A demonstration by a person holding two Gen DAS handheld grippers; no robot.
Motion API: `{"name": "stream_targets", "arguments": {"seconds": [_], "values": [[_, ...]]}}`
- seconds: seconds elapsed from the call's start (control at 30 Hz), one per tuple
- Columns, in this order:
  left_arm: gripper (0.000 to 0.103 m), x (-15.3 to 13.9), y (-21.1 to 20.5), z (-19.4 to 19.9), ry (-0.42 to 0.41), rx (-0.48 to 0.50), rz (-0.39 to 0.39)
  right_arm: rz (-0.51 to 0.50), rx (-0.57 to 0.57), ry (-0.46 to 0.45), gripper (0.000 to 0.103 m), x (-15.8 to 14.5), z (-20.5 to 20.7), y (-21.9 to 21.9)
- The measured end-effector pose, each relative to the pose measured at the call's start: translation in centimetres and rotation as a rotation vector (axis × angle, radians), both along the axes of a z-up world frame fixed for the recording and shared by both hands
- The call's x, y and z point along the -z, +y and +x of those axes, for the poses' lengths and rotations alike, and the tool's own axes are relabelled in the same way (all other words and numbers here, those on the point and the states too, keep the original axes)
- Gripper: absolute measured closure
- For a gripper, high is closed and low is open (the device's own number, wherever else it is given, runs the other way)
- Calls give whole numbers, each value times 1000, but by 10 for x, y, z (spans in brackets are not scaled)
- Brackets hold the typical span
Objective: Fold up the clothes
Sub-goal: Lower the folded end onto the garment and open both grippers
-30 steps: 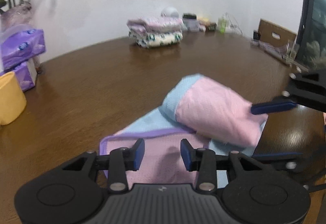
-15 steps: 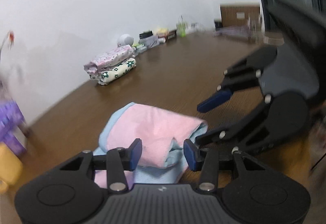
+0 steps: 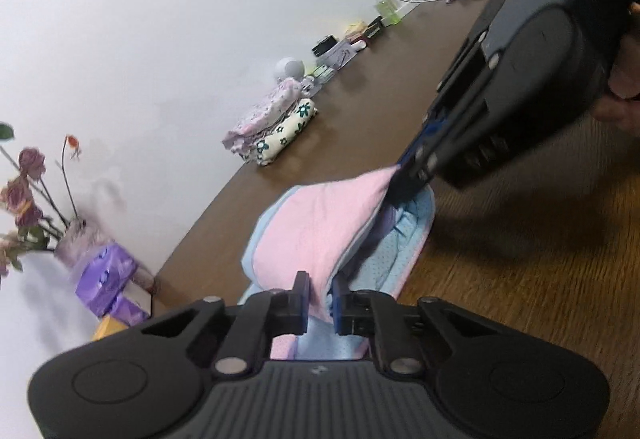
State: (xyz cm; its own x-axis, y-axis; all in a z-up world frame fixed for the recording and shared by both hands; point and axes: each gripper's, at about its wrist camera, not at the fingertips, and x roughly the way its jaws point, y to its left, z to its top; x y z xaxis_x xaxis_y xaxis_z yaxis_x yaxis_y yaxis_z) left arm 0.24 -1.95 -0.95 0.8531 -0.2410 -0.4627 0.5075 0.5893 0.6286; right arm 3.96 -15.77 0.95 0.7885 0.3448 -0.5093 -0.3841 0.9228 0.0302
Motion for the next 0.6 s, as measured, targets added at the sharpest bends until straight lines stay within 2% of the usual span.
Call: {"name": "stream_targets", "arguments": {"seconds": [0.13, 0.33, 0.47, 0.5, 0.6], "values": [[89, 0, 1, 1, 25, -28, -18, 73, 11, 31, 95, 0, 1, -11], [85, -6, -1, -2, 27, -41, -55, 52, -5, 22, 92, -1, -7, -7], [86, -2, -6, -1, 11, -54, -31, 40, 0, 29, 89, 1, -5, -3], [90, -2, -6, -1, 9, -62, -30, 43, 1, 32, 89, 2, -5, -3], [92, -2, -3, 0, 19, -72, -34, 42, 6, 35, 93, 3, -5, -2]]}}
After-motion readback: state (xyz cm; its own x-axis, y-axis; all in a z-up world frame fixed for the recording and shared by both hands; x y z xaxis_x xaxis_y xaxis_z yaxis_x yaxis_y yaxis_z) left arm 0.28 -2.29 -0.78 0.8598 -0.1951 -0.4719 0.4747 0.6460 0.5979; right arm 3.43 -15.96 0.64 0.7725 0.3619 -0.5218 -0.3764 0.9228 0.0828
